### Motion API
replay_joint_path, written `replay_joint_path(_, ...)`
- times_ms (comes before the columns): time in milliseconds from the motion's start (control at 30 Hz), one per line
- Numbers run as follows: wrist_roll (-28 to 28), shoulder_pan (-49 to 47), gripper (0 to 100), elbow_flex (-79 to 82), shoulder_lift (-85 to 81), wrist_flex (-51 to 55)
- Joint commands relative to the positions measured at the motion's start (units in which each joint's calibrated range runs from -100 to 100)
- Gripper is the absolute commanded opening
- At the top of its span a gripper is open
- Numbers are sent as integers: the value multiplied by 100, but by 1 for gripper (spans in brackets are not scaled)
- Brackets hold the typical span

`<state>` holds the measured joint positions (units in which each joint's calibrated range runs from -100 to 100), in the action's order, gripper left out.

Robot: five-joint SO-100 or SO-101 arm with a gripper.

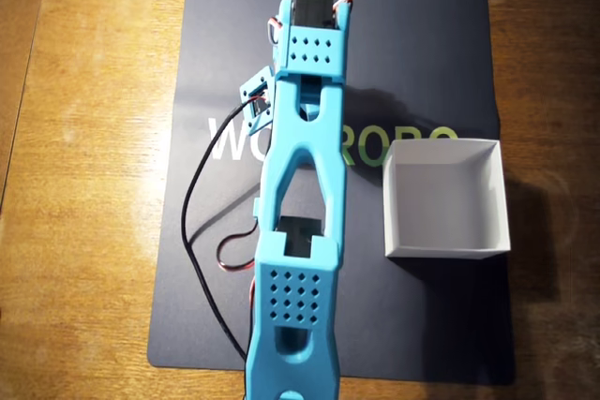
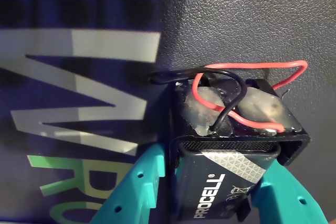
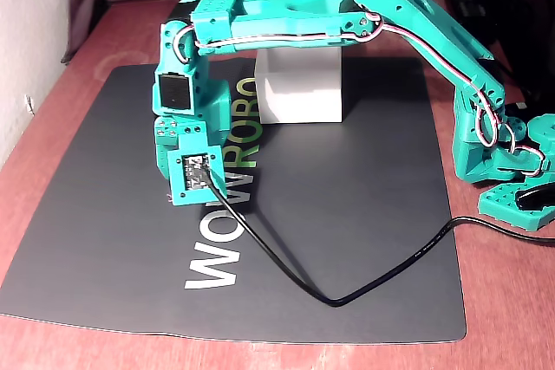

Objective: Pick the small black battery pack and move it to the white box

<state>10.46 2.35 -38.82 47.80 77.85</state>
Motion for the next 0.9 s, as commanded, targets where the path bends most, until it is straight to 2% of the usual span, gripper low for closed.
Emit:
replay_joint_path(0, 27, -53, 16, 68, 56, 138)
replay_joint_path(167, 49, -53, 10, 68, 56, 182)
replay_joint_path(867, 16, 64, 8, 41, -479, 173)
